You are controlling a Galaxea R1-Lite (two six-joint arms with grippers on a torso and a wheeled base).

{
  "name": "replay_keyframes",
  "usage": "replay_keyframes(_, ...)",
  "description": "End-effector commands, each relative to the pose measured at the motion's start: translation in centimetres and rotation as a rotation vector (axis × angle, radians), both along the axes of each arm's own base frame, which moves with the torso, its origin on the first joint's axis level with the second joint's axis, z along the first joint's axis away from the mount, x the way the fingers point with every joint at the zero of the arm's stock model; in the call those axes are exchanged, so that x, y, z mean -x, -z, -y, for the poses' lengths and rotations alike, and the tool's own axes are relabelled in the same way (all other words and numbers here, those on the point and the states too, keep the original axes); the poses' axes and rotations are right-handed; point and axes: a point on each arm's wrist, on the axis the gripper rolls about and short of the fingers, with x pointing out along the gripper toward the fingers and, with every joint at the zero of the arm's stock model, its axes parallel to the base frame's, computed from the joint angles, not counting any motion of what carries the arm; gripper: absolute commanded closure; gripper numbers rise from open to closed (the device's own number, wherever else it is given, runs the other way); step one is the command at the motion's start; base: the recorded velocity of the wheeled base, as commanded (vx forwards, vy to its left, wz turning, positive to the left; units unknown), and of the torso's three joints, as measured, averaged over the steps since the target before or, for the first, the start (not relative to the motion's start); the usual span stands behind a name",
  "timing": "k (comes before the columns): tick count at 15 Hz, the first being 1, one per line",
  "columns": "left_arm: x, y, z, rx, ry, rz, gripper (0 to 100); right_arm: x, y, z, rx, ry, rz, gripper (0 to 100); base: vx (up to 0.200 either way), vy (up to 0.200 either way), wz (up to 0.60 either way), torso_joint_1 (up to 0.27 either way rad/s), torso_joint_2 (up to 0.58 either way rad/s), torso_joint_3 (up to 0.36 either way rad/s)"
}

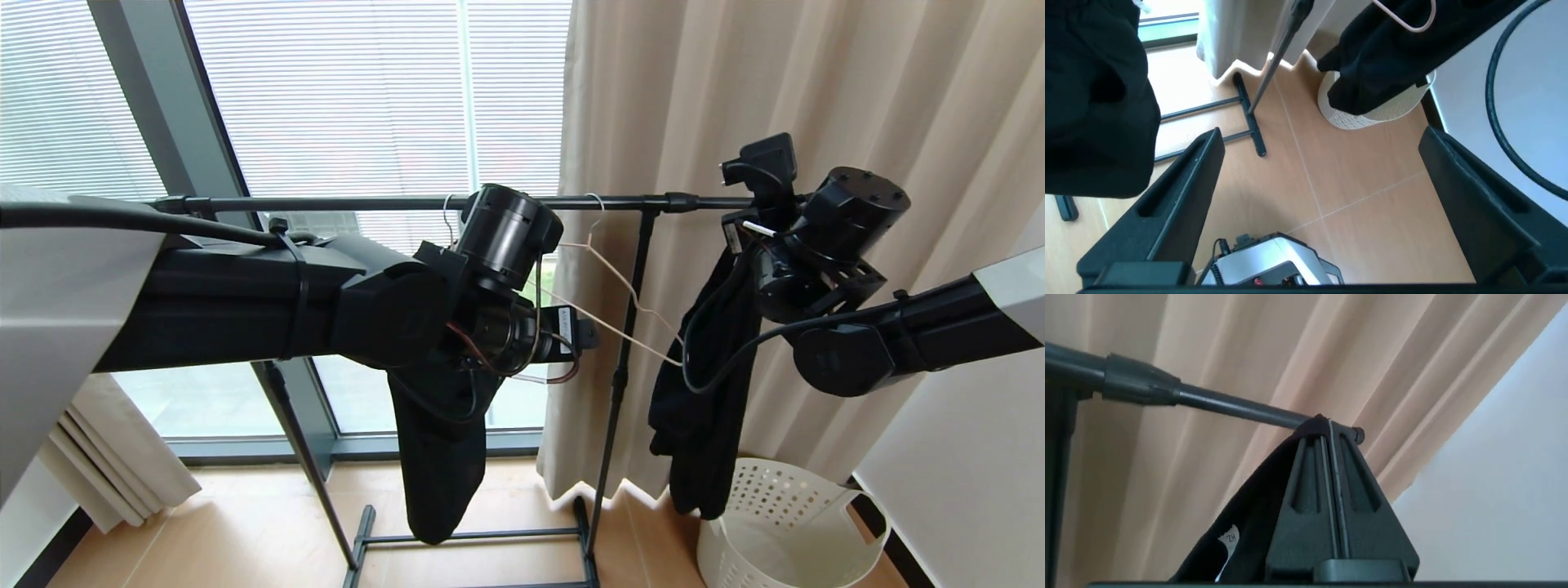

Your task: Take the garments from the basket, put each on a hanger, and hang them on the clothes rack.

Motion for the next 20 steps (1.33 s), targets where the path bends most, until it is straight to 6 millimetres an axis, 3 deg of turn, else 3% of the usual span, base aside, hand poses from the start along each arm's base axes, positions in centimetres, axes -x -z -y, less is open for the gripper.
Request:
replay_keyframes(1, 0.0, 0.0, -0.1, -0.004, -0.007, 0.004, 0, -0.2, 1.1, -0.8, 0.006, -0.018, -0.024, 100, 0.000, 0.000, 0.00, 0.000, 0.00, 0.000)
replay_keyframes(4, -0.1, 0.0, -0.1, -0.010, -0.033, 0.010, 0, 1.5, 0.1, -2.3, -0.038, -0.077, -0.004, 100, 0.000, 0.000, 0.00, 0.000, 0.00, 0.000)
replay_keyframes(6, -0.2, 0.0, -0.1, -0.005, -0.039, 0.007, 0, 2.3, -0.7, -2.3, -0.047, -0.086, 0.010, 100, 0.000, 0.000, 0.00, 0.000, 0.00, 0.000)
replay_keyframes(11, -1.1, 0.5, 0.4, 0.012, -0.043, 0.031, 0, 2.5, -1.0, -2.2, -0.047, -0.085, 0.015, 100, 0.000, 0.000, 0.00, 0.000, 0.00, 0.000)
replay_keyframes(16, -6.1, 1.9, 2.2, -0.003, -0.090, 0.117, 0, 2.2, -0.9, -2.0, -0.044, -0.079, 0.015, 100, 0.000, 0.000, 0.00, 0.000, 0.00, 0.000)
replay_keyframes(19, -8.5, 3.6, 2.9, -0.053, -0.105, 0.166, 0, 2.1, -0.9, -1.9, -0.043, -0.076, 0.013, 100, 0.000, 0.000, 0.00, 0.000, 0.00, 0.000)
replay_keyframes(20, -8.5, 3.6, 2.9, -0.053, -0.105, 0.166, 0, 2.1, -0.9, -1.9, -0.043, -0.076, 0.013, 100, 0.000, 0.000, 0.00, 0.000, 0.00, 0.000)
